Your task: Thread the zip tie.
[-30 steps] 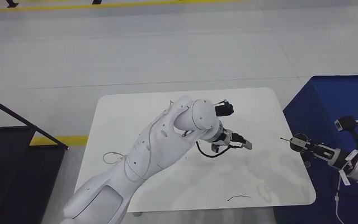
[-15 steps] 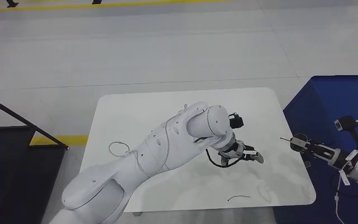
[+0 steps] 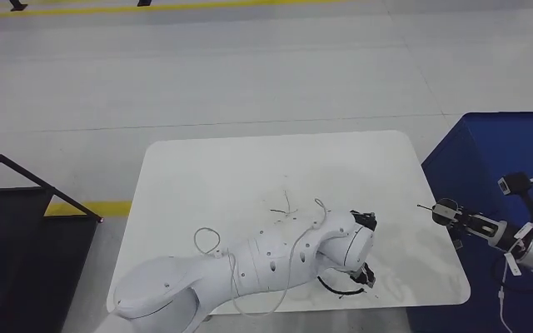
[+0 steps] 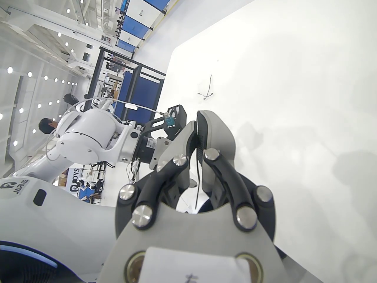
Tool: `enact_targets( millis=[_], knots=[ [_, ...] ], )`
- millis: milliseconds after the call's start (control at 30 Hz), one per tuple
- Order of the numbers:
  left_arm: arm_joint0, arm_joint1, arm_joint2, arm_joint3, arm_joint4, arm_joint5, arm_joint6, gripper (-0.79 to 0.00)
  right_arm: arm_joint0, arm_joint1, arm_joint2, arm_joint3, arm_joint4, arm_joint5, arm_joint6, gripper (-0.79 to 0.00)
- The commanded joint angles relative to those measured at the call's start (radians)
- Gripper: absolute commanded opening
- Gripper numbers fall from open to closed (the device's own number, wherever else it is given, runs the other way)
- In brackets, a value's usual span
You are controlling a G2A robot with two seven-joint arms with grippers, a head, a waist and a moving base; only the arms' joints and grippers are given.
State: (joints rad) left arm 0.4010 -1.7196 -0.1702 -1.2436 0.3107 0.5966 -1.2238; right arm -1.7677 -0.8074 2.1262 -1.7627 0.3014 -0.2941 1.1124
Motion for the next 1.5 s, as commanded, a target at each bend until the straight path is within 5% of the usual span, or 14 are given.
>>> enact_targets(
  millis=[0,233,600,900,967,1133,1200,1467],
  knots=[
    [0.004,0.000,0.000,0.003,0.007,-0.001,0.004,0.000,0.000,0.000,0.000,0.000,0.000,0.000,0.000,-0.785],
    [0.082,-0.032,0.000,-0.030,0.333,-0.206,-0.180,0.000,0.000,0.000,0.000,0.000,0.000,0.000,0.000,-0.785],
    [0.117,-0.041,-0.025,-0.077,0.352,-0.394,-0.168,0.000,0.000,0.000,0.000,0.000,0.000,0.000,0.000,-0.785],
    [0.155,-0.066,-0.004,-0.006,0.393,-0.408,-0.177,0.000,0.000,0.000,0.000,0.000,0.000,0.000,0.000,-0.785],
    [0.158,-0.078,0.000,0.016,0.402,-0.416,-0.186,-0.348,0.000,0.000,0.000,0.000,0.000,0.000,0.000,-0.785],
    [0.177,-0.110,0.000,0.066,0.452,-0.437,-0.243,-0.736,0.000,0.000,0.000,0.000,0.000,0.000,0.000,-0.785],
    [0.184,-0.123,0.000,0.080,0.465,-0.436,-0.246,-0.785,0.000,0.000,0.000,0.000,0.000,0.000,0.000,-0.785],
    [0.193,-0.154,-0.003,0.132,0.473,-0.455,-0.262,-0.785,0.000,0.000,0.000,0.000,0.000,0.000,0.000,-0.785]
  ],
)
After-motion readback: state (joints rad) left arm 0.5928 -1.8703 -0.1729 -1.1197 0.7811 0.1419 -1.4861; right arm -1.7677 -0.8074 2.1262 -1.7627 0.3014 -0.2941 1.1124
